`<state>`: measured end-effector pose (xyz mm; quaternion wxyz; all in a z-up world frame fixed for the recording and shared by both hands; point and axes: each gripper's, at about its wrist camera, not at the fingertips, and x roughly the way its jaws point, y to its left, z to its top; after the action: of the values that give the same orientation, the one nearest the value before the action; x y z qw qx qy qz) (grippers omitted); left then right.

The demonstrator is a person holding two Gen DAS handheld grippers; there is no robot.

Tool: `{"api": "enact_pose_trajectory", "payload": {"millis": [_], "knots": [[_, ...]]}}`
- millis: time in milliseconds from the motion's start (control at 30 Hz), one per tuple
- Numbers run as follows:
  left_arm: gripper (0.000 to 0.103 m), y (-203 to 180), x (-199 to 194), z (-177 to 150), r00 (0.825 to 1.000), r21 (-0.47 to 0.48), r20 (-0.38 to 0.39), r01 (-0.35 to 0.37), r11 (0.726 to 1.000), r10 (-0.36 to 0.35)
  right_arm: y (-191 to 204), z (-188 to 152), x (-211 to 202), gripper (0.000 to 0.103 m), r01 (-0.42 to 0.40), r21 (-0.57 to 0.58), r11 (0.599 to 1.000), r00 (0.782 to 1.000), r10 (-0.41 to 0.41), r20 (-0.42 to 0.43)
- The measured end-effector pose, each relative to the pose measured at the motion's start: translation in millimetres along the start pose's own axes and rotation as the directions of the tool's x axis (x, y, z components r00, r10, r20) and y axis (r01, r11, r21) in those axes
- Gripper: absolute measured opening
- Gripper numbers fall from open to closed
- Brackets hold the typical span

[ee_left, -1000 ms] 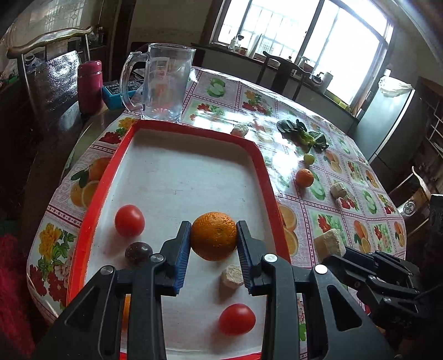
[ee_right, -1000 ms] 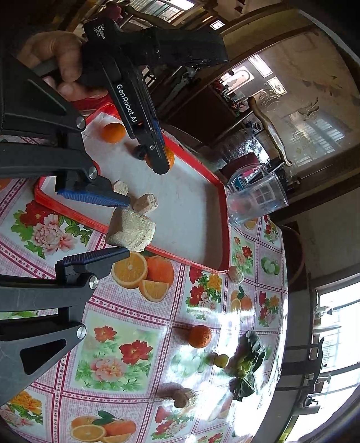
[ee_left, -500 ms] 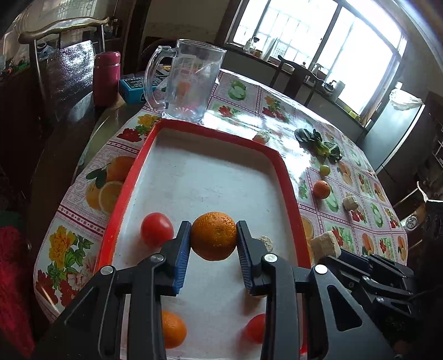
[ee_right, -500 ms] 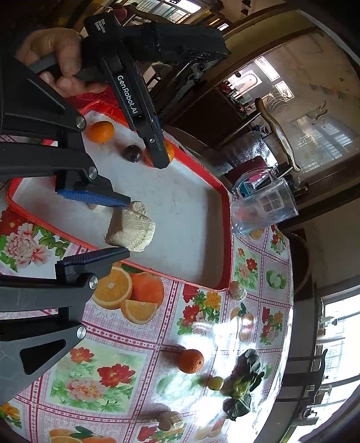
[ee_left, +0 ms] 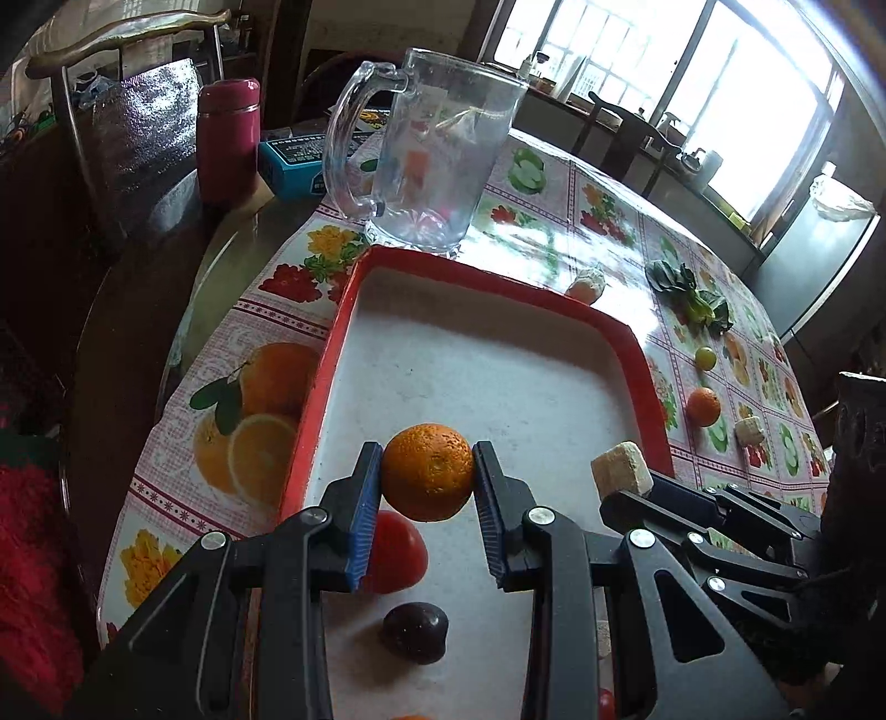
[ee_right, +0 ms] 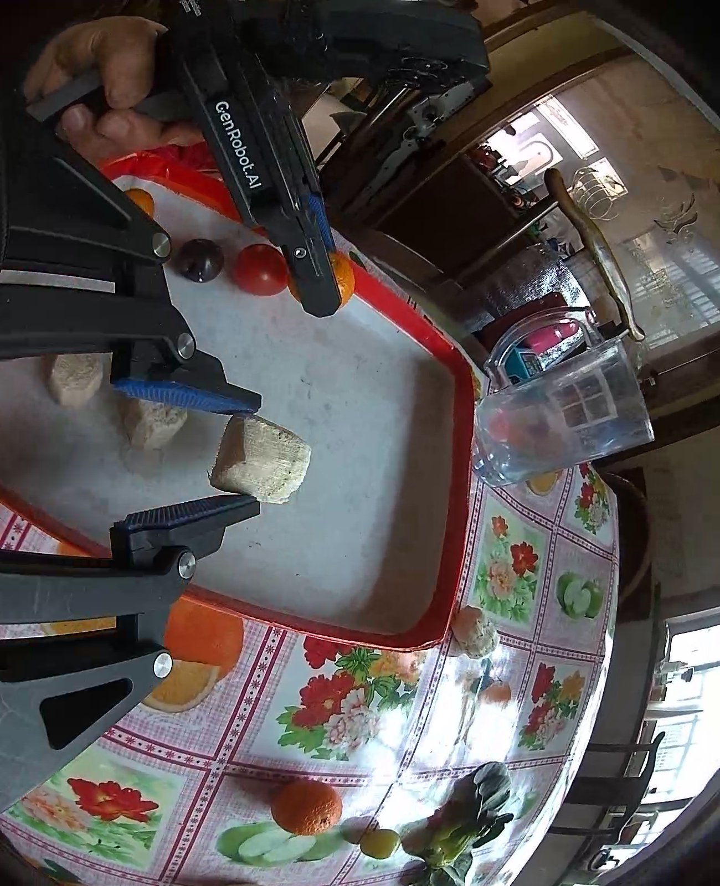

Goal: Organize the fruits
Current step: 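Carry the beige piece and orange into the tray and open both tools, then move the right tool to another beige piece while the left tool approaches another orange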

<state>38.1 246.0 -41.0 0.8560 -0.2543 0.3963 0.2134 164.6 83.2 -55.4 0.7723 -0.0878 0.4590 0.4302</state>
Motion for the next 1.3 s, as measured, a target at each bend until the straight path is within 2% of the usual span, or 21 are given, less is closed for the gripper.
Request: {"api": "enact_pose_trajectory", "payload": {"millis": [267, 400, 533, 600, 800, 933, 1067, 1300], "knots": [[0.030, -1.1, 24.7, 5.5, 0.997, 0.007, -0.062, -0.045, 0.999, 0.046, -3.5, 2.0, 16.1, 0.034, 0.001, -0.011, 1.000, 0.999, -0.001, -0.037], [0.035, -0.3, 25.7, 4.2, 0.996, 0.005, -0.072, -0.060, 0.998, 0.060, -5.0, 0.5, 7.7, 0.041, -0.012, 0.003, 1.000, 1.000, 0.013, -0.020], [0.036, 1.1, 19.3, 2.3, 0.996, -0.004, -0.064, -0.062, 0.998, 0.061, -7.5, -4.7, -10.9, 0.041, -0.034, 0.019, 0.999, 0.999, 0.033, 0.007], [0.041, -0.5, 14.1, 1.8, 0.997, -0.006, -0.053, -0.055, 0.998, 0.055, -11.1, -8.6, -22.9, 0.041, -0.047, 0.035, 0.998, 0.999, 0.046, 0.025], [0.042, -19.3, -0.9, 0.5, 0.999, 0.013, -0.023, -0.023, 1.000, 0.024, -31.9, -24.6, -59.2, 0.042, -0.047, 0.087, 0.995, 0.996, 0.040, 0.080], [0.042, -38.8, -9.5, -1.2, 1.000, 0.037, -0.010, 0.011, 0.999, -0.010, -55.8, -39.3, -80.6, 0.044, -0.032, 0.147, 0.989, 0.994, 0.016, 0.109], [0.048, -60.9, -14.9, -4.5, 0.999, 0.076, -0.002, 0.045, 0.996, -0.045, -84.6, -54.0, -96.0, 0.046, -0.003, 0.214, 0.977, 0.992, -0.024, 0.122], [0.048, -100.0, -17.8, -10.6, 0.996, 0.145, -0.011, 0.088, 0.985, -0.088, -128.0, -75.7, -116.1, 0.046, 0.042, 0.302, 0.952, 0.989, -0.083, 0.125]]}}
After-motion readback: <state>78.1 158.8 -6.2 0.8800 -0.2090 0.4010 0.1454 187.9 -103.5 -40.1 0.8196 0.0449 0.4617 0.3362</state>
